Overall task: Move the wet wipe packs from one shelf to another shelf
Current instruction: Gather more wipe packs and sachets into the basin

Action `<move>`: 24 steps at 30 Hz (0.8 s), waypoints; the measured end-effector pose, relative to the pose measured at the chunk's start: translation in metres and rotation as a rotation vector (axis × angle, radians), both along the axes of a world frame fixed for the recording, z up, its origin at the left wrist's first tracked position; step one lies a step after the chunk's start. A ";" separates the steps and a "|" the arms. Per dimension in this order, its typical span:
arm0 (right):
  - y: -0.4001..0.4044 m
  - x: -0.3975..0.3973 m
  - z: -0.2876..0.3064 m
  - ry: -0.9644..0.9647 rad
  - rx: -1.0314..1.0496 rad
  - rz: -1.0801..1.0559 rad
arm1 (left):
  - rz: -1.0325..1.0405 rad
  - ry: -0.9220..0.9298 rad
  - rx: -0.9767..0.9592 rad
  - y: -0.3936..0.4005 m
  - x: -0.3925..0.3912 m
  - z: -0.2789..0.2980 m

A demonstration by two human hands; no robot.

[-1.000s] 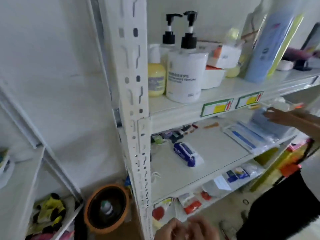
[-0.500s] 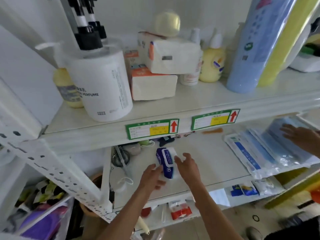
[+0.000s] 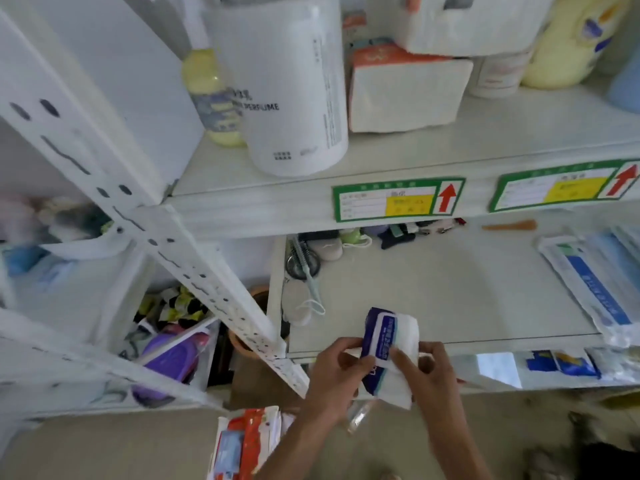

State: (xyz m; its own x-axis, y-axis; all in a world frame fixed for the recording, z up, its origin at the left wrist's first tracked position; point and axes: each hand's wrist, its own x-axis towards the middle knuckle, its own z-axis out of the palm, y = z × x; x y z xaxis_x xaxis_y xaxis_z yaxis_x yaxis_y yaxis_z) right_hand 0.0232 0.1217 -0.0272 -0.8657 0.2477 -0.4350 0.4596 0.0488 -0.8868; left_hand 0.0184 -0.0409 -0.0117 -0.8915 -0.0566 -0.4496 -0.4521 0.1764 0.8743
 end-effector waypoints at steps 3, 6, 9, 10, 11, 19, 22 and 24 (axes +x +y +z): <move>-0.022 0.053 -0.002 0.022 0.050 -0.007 | -0.023 -0.007 -0.019 -0.018 0.049 -0.014; -0.058 0.094 -0.006 0.023 0.084 -0.001 | -0.050 0.033 0.042 -0.057 0.089 -0.027; -0.110 0.127 -0.012 0.039 0.088 0.002 | -0.041 0.093 0.058 -0.109 0.125 -0.029; -0.129 0.138 -0.015 0.057 0.083 -0.002 | -0.032 0.112 0.058 -0.128 0.136 -0.028; -0.150 0.147 -0.019 0.079 0.073 -0.009 | -0.029 0.134 0.055 -0.149 0.145 -0.028; -0.300 0.184 -0.093 0.089 0.101 0.164 | 0.102 0.122 -0.025 -0.299 0.209 -0.099; -0.329 0.179 -0.151 -0.032 0.110 0.225 | 0.112 0.053 -0.150 -0.324 0.213 -0.162; -0.343 0.169 -0.197 -0.115 0.124 0.248 | 0.123 0.021 -0.202 -0.334 0.208 -0.213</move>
State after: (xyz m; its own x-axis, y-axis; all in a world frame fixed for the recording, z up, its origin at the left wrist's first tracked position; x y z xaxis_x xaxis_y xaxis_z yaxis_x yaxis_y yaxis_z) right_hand 0.1925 -0.2216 -0.2247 -0.8532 0.0921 -0.5134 0.5172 0.2766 -0.8099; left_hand 0.2267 -0.3747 -0.2251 -0.8814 -0.2520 -0.3995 -0.4630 0.2934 0.8364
